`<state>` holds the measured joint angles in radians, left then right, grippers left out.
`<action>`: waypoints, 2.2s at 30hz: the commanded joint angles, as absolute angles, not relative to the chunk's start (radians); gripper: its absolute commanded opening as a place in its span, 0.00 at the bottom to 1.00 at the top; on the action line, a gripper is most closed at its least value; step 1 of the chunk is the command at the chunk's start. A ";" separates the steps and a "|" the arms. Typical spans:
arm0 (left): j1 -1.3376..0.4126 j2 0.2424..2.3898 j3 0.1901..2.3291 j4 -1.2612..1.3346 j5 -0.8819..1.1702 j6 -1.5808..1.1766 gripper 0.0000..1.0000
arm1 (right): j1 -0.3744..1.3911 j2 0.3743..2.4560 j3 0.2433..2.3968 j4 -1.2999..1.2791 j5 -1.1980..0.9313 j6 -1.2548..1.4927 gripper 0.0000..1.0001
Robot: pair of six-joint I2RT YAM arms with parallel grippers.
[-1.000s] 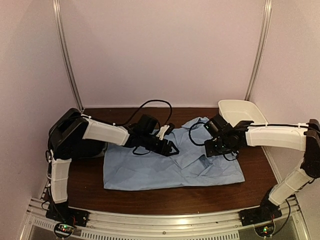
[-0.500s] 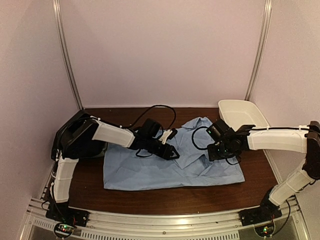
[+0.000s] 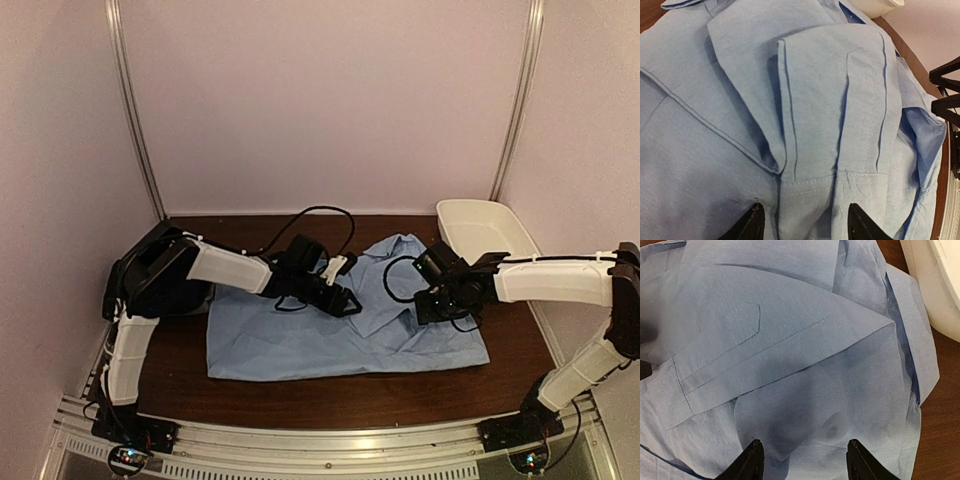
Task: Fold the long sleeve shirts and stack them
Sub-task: Adjust the sleeve of the 1/3-folded shirt.
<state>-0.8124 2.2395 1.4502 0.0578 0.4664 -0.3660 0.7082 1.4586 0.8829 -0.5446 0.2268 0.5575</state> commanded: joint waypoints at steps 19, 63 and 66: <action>-0.807 2.277 1.510 0.076 0.524 -0.332 0.17 | 0.704 1.479 0.849 -0.509 0.213 0.577 0.57; -0.788 2.093 1.871 -0.081 0.832 -0.590 0.00 | 0.676 1.260 0.525 -0.055 0.085 0.750 0.59; -0.794 2.132 1.939 -0.031 0.872 -0.640 0.00 | 0.665 1.280 0.514 -0.006 0.073 0.765 0.59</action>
<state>-0.7929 2.0708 1.8568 -0.1123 0.7845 -0.5636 0.6827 1.2709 0.5365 -0.1062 0.0677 0.7258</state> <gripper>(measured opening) 0.010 0.587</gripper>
